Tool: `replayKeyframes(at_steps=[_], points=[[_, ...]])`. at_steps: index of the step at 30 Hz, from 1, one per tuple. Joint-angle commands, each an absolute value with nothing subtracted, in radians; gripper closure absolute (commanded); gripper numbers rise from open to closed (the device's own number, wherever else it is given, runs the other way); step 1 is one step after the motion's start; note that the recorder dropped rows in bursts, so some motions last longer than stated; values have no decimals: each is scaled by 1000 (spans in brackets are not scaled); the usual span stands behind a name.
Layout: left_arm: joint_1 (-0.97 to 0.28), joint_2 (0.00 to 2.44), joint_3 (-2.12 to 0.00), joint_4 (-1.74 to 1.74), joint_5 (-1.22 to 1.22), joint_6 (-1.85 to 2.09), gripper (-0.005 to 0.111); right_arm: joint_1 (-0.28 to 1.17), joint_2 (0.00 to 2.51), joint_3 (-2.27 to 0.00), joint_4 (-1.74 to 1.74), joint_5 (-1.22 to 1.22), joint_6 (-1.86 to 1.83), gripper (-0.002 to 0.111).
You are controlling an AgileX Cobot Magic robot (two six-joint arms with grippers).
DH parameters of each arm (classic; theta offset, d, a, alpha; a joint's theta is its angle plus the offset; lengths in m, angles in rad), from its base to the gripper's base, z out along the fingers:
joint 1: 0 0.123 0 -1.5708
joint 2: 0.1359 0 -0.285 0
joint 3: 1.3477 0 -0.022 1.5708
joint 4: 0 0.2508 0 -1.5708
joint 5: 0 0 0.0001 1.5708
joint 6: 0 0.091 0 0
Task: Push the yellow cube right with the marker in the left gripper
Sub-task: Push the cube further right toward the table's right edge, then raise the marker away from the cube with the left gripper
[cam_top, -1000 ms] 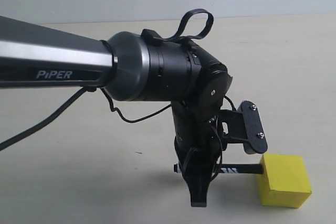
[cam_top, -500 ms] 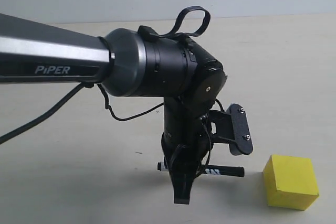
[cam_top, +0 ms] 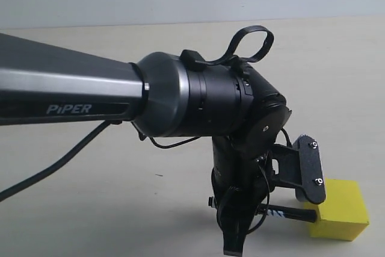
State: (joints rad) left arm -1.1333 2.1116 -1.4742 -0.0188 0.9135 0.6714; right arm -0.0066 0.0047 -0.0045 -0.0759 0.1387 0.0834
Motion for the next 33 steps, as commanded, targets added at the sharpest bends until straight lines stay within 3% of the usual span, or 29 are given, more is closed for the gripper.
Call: replayKeyframes(at_steps=[1,12,25,30,33], points=[[-1141,2107,-1501,-84,908,672,107,-6,0,0,-77,134,83,108],[-1094,2087,-1503,-48,984,653,107,-6,0,0,-77,134,83,108],[-842,1800,-1485,0,992,218,107,-6,0,0,-77,134,83,108],[-838,1732,-1401,31,992,177,107,-6,0,0,-77,134,83,108],[-889,1727,-1330,0,1018,386,107,-6,0,0,-77,134,83,108]])
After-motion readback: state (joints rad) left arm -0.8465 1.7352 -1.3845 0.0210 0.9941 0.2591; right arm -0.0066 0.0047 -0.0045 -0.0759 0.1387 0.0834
